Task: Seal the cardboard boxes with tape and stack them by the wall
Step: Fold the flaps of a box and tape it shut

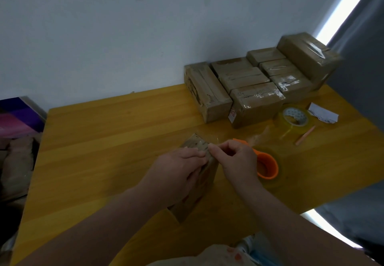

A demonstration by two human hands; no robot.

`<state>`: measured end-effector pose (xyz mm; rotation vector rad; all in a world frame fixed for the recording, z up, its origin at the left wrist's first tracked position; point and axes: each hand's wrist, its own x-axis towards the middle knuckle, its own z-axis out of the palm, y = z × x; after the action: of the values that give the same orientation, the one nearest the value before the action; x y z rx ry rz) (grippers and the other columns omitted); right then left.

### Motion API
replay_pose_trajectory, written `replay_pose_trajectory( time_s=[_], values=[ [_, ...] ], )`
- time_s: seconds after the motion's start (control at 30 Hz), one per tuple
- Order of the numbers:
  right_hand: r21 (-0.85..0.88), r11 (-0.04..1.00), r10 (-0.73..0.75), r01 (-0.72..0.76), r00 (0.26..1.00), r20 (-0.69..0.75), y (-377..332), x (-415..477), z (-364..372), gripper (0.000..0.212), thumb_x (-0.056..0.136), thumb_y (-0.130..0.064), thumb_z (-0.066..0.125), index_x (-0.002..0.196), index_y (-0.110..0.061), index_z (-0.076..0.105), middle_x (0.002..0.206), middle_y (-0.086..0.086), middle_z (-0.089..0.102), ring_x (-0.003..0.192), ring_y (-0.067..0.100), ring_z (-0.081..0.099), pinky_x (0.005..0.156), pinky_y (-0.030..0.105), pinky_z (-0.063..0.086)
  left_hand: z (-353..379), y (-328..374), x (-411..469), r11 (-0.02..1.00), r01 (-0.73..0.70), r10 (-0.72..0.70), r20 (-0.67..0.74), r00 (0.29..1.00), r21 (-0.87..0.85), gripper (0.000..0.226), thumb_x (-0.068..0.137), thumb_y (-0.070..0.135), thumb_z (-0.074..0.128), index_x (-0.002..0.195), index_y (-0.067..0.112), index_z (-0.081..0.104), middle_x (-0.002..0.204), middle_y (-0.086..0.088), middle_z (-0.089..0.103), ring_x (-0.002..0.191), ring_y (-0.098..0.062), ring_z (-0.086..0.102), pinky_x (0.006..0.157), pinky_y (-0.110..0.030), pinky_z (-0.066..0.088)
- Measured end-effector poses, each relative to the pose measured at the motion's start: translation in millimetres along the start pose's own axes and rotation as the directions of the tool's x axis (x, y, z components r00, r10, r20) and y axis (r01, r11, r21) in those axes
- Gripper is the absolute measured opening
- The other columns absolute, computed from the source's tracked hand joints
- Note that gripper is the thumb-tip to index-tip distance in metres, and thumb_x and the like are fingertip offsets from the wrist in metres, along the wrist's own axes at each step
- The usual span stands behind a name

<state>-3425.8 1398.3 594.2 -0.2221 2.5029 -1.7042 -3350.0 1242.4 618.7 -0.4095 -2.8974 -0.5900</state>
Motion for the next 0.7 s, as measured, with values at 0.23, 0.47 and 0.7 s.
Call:
replay_pose_trajectory(
  time_s=[0.23,0.47,0.7],
  values=[
    [-0.115,0.984,-0.153,0.138,0.979,-0.134,2,-4,7,0.035,0.089,-0.021,0.069,0.057,-0.009,0.060,0.051,-0.007,0.049,0.055,0.006,0.049,0.052,0.014,0.038,2,0,-1,0.999,0.023,-0.023,-0.008,1.000,-0.023,0.037,0.089,0.029,0.043,0.107,0.019,0.073,0.112,0.006,0.070,0.101,-0.010,0.067,0.089,-0.023,0.049],
    [-0.054,0.998,0.012,-0.020,0.990,-0.139,-5,1,4,0.050,0.095,-0.041,0.055,0.061,-0.003,0.058,0.052,0.003,0.046,0.048,0.007,0.039,0.048,0.020,0.029,2,-3,3,0.999,0.046,-0.046,-0.038,0.998,0.003,0.040,0.071,0.005,0.055,0.102,0.020,0.074,0.108,0.006,0.072,0.097,-0.016,0.069,0.081,-0.022,0.044],
    [-0.277,0.957,-0.052,0.089,0.989,0.137,-31,24,2,0.014,0.085,-0.035,0.072,0.094,-0.028,0.065,0.079,-0.019,0.059,0.075,-0.003,0.057,0.065,0.007,0.042,1,-7,6,0.994,0.101,-0.106,-0.190,0.976,-0.036,0.015,0.083,0.024,0.059,0.097,0.019,0.062,0.099,0.002,0.062,0.091,-0.014,0.051,0.069,-0.034,0.052]
  ],
)
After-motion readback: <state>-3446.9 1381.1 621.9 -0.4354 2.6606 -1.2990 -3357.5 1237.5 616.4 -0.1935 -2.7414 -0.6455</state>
